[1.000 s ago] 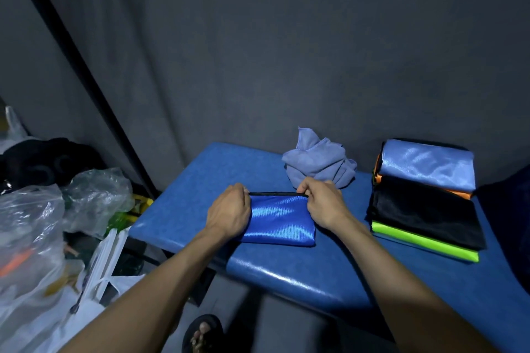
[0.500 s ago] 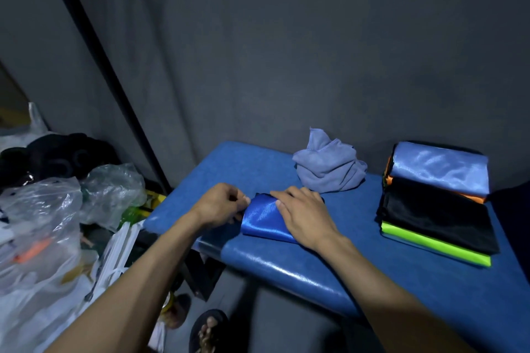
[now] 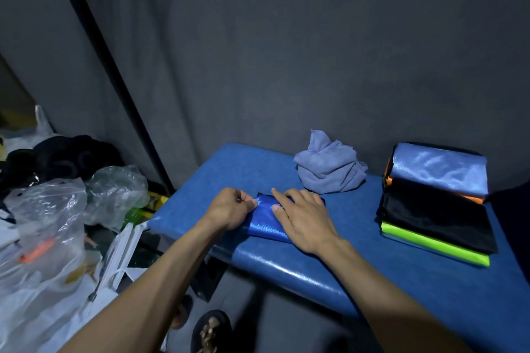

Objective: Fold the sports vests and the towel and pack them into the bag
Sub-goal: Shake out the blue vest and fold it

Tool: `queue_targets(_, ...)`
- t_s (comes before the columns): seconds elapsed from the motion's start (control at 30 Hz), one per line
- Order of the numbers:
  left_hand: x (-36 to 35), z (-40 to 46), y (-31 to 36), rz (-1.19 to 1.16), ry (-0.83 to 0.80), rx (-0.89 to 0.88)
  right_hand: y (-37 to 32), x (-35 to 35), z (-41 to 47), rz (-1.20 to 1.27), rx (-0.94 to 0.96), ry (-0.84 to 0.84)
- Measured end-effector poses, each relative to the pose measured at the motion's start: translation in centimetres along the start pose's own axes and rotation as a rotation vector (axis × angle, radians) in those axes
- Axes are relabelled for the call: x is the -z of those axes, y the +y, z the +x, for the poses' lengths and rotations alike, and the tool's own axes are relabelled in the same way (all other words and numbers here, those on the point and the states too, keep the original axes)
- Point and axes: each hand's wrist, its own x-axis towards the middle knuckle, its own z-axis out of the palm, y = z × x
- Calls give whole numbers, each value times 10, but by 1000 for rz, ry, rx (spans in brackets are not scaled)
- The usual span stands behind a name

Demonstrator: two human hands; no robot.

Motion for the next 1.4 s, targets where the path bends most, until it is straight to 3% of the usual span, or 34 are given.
queue_targets(0.27,-8,8,16,250,51,-54,-3,-2,-1,-66,8,-22)
queue_targets(0.47,-15,8,13,474,182,-272,0,-2,-1,-70,19,-29)
queue_targets(0.57,-20,8,4,431,191,-365,-1,-1,-1,-25,18,-47)
queue_targets(0.7,-19,18,-2,347,149,-307,5,7,1,116,-113,-27)
queue_targets(0.87,-16,25,-5,412,107,-286,23,24,-7,169,-428,-6)
queue_targets(1.1,-27,14,-8,431,128,-317,40,31,-11,578,-615,-12)
queue_targets(1.4,-38,5,-29,297,233,-418,30,32,-18,1121,-779,190)
